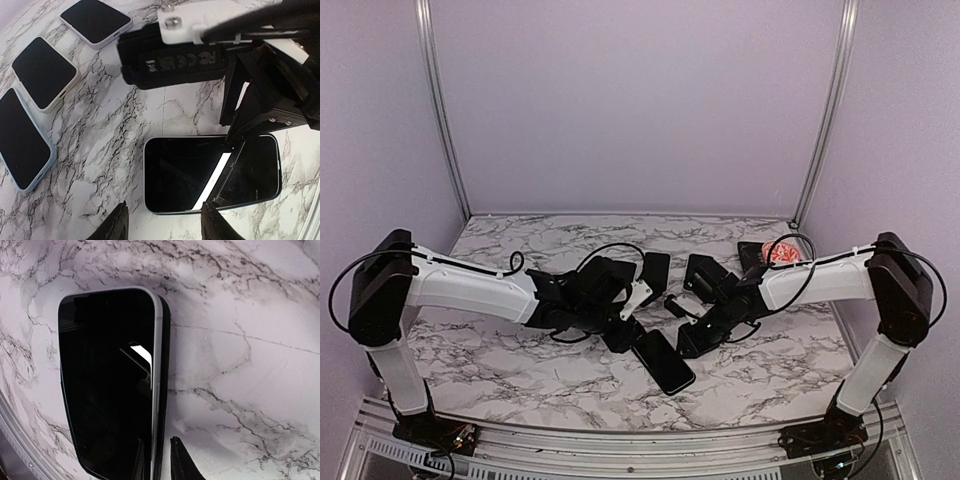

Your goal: Put the phone into the phone case

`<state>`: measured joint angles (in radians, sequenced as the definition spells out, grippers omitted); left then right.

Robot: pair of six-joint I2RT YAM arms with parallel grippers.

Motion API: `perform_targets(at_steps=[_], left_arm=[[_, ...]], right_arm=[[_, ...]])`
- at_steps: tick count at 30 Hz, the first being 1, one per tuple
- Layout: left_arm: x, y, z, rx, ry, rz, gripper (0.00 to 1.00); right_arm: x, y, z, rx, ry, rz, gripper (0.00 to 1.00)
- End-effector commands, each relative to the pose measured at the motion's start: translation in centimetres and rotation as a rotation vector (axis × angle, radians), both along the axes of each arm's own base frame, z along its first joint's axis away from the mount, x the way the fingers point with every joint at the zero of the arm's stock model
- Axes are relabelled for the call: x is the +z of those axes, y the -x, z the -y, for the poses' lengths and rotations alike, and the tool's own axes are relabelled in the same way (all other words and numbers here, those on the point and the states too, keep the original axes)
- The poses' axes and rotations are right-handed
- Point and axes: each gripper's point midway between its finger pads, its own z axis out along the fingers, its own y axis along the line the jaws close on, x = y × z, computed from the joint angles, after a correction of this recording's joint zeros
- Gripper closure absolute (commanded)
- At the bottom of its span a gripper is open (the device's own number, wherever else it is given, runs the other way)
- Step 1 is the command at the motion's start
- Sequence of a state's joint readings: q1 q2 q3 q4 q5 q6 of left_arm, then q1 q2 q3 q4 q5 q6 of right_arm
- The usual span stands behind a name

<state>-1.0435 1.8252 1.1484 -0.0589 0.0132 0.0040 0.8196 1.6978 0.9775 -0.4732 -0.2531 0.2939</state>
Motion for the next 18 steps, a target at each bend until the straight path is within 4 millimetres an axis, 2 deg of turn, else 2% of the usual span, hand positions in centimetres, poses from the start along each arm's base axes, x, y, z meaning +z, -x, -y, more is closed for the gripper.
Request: perform_targets(at_steps=[1,7,11,15,17,18], left_arm=[[-0.2,0.9,-2.6,0.056,0.001,-0.040,0.52],[-2.4,1.8,-3.6,0.072,-0.021,-0.101,0.56],[-2.6,1.5,-3.1,0.074,-0.013,-0.105,0.57],[-2.0,1.0,-2.5,0.085,0.029,-0.119,0.58],[-1.8,0.6,-2.5,0.114,0.051,-0.147,0.55],[-1.7,0.5,-2.6,0.123,0.059,-0.157,0.52]], right_arm=[[0.1,1.6,-0.3,0.015,-0.054,-0.049,0.84],[-0.6,6.8,-0.8,0.033,-0.073,-0.177,0.87],[-0.4,9.5,-1.7,0.071,-0.085,-0.246,0.89],[0.8,10.4,-2.3,0.094,-0.126,-0.288,0.88],[1.0,10.1,-2.0,0.118,-0.100,-0.287,0.84],[1.1,9.4,-1.9,0.124,-0.081,-0.267,0.82]])
